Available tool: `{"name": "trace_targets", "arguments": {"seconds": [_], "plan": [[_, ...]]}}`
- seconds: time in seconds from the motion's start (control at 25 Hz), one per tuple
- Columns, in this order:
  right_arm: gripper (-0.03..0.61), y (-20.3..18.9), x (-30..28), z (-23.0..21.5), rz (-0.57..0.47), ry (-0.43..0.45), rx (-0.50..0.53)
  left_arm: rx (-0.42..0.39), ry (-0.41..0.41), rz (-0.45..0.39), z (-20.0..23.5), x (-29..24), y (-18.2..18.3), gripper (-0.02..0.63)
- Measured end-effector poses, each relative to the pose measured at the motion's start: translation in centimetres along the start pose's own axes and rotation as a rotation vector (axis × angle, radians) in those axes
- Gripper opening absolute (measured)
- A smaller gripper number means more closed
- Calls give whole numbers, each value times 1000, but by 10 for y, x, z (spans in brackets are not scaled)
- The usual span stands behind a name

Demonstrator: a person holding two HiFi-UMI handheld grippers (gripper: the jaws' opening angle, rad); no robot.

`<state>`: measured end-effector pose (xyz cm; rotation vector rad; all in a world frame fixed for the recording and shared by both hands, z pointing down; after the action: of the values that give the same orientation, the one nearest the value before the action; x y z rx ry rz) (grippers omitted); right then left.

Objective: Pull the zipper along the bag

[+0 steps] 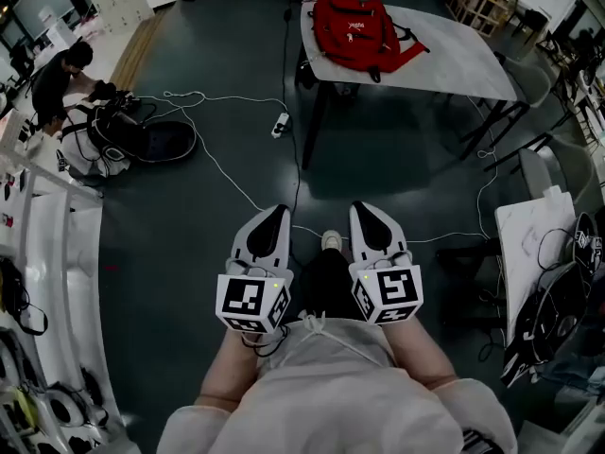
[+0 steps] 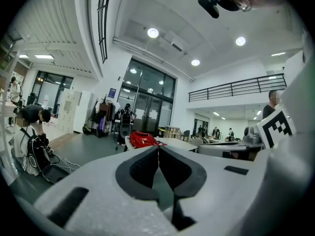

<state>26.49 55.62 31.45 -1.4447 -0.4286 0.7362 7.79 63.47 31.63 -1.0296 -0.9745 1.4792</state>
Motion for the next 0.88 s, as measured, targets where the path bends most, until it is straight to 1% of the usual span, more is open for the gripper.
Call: {"name": "trace_targets", "arguments": {"seconds": [0.2, 0.32, 0.52, 0.64, 0.76, 0.88], "plan": [[28, 7, -71, -37, -7, 55, -11, -7, 71, -5, 28, -59, 18, 20], [28, 13, -122, -71, -5, 78, -23, -28, 100, 15, 42, -108, 31, 20], [28, 25, -203, -131, 4, 124, -41, -49, 130, 25, 58, -197, 57, 20], [28, 28, -238, -167, 21, 140, -43, -52, 131, 39, 59, -248, 62, 20], [28, 28, -263, -196, 31, 127, -46, -56, 114, 56, 59, -286, 66, 20], [28, 27, -282, -215, 36, 114, -57, -65, 101, 66, 65, -316, 72, 20]]}}
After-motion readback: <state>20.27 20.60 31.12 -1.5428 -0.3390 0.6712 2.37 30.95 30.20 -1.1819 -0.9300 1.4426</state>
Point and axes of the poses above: the fingertips, and each gripper's own axes: x backward along the fingers, z to its left, y out of its top, the point moved 9 cm from there along x, backward along the fingers, and after that the axes turned 9 degrees about x, right-handed, at the moved point
